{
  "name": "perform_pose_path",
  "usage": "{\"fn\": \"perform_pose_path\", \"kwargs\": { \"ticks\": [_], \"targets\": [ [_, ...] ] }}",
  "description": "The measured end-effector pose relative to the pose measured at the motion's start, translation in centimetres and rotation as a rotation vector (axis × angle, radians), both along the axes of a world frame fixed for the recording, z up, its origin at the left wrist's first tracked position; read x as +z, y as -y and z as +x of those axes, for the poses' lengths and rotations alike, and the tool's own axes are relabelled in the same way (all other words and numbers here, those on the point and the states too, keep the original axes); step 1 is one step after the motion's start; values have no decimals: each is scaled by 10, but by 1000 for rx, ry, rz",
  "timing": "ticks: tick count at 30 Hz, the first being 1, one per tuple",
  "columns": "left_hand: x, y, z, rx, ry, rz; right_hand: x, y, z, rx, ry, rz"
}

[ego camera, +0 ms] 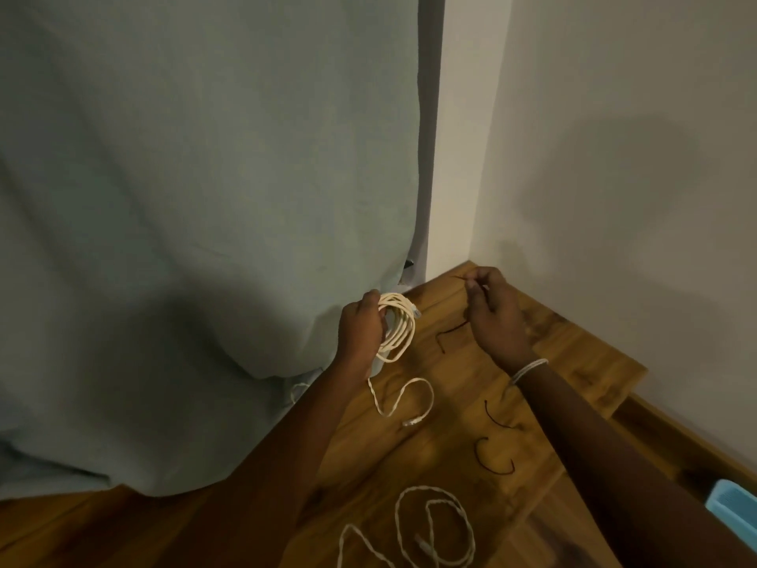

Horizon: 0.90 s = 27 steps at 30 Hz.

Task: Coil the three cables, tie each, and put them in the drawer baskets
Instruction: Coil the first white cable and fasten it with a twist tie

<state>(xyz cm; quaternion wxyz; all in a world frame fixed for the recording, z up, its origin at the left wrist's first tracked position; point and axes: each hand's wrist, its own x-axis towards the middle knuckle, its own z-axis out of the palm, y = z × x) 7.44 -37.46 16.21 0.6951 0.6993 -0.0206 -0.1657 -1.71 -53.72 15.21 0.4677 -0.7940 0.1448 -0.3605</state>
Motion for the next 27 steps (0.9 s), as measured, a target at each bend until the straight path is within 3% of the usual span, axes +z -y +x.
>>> {"fn": "perform_pose_path", "kwargs": {
  "ticks": [6,11,17,27],
  "targets": [
    [19,4,-2,113,98,-14,19,-69,-12,204,-82,208],
    [29,0,-2,166,210,-6,11,-100,-1,117,-125,323],
    [35,-4,-7,173,349,7,29,-116,18,-18,50,434],
    [45,-17,1,74,290,-35,34,-129,34,-87,119,389]
  ]
}}
